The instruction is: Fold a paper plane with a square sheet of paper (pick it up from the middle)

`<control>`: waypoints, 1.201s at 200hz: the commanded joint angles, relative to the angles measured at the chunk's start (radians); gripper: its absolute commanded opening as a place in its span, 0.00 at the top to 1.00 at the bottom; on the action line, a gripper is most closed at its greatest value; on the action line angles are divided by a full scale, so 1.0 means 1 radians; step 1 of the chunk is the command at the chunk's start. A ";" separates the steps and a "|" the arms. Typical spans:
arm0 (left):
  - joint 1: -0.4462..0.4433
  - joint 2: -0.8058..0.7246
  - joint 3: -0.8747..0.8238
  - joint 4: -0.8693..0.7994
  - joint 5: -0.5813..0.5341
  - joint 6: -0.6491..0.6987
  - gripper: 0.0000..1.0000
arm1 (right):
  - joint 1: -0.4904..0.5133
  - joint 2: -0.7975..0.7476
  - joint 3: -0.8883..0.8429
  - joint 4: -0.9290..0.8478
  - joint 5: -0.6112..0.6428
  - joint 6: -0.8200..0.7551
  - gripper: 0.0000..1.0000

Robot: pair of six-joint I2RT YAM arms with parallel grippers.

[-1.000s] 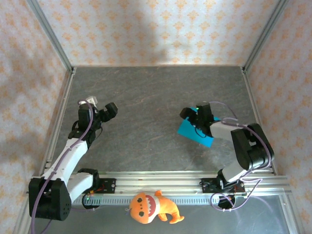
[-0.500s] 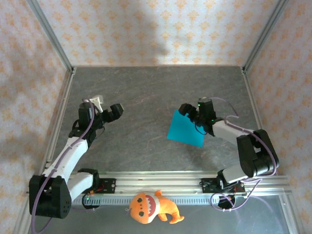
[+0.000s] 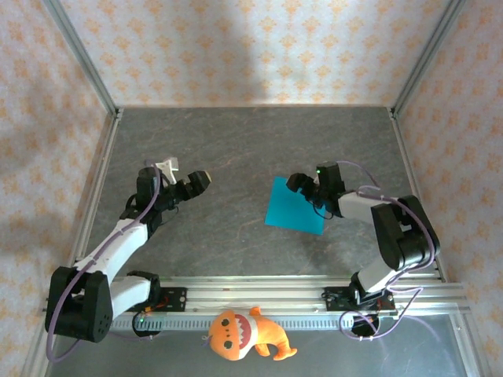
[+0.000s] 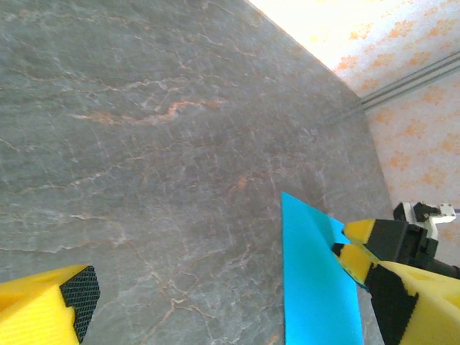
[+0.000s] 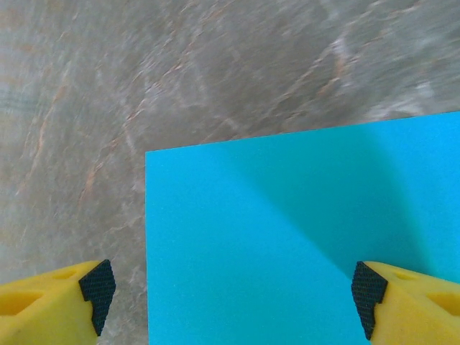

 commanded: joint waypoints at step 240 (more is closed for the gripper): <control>-0.646 0.677 0.688 -0.651 -0.609 -0.004 0.01 | 0.029 -0.228 -0.101 -0.037 0.113 0.164 0.05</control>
